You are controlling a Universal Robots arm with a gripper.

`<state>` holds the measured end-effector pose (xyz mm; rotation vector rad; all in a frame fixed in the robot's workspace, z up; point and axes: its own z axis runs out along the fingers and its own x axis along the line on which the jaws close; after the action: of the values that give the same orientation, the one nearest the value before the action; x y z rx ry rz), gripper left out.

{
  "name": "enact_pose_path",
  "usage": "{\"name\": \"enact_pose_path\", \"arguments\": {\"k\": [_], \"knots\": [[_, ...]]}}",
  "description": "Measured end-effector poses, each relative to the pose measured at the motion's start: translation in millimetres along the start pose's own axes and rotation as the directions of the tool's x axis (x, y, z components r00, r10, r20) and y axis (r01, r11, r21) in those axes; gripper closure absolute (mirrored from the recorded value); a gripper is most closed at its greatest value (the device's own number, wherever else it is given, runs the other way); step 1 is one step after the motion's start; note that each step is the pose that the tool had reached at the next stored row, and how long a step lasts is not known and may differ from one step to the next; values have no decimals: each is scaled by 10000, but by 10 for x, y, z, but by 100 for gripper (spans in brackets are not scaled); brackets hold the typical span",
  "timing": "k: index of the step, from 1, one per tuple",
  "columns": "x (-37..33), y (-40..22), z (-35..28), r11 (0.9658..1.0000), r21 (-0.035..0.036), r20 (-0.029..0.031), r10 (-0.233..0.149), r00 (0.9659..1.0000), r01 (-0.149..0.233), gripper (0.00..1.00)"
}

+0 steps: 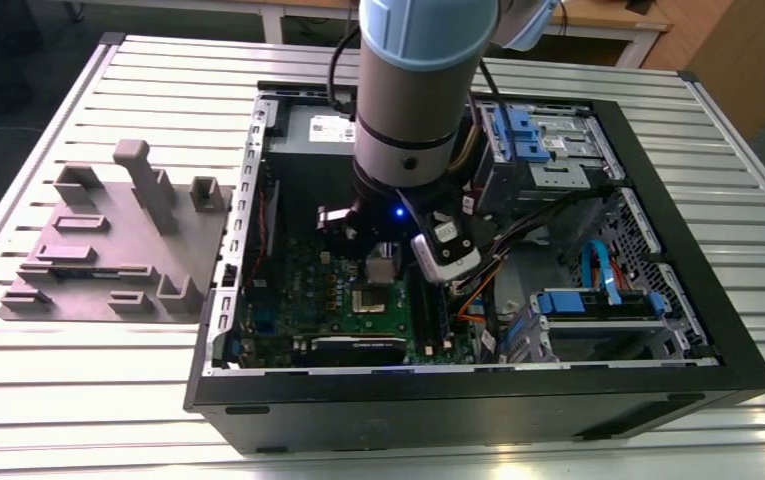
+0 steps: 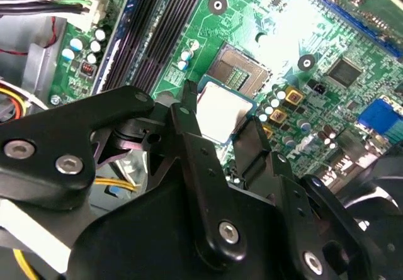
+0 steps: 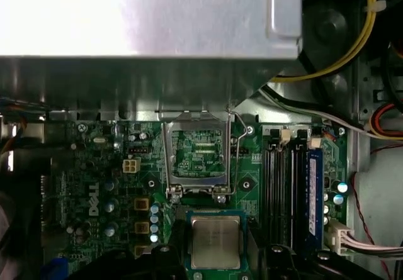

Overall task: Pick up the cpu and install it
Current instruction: 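Place the cpu into insertion slot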

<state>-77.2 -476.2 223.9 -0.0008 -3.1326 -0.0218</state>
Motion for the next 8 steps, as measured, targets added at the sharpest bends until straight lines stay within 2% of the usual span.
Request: {"name": "enact_pose_path", "arguments": {"k": [8], "knots": [[37, -38, 128, 10000, 1, -34, 1, 10000, -1, 53]]}}
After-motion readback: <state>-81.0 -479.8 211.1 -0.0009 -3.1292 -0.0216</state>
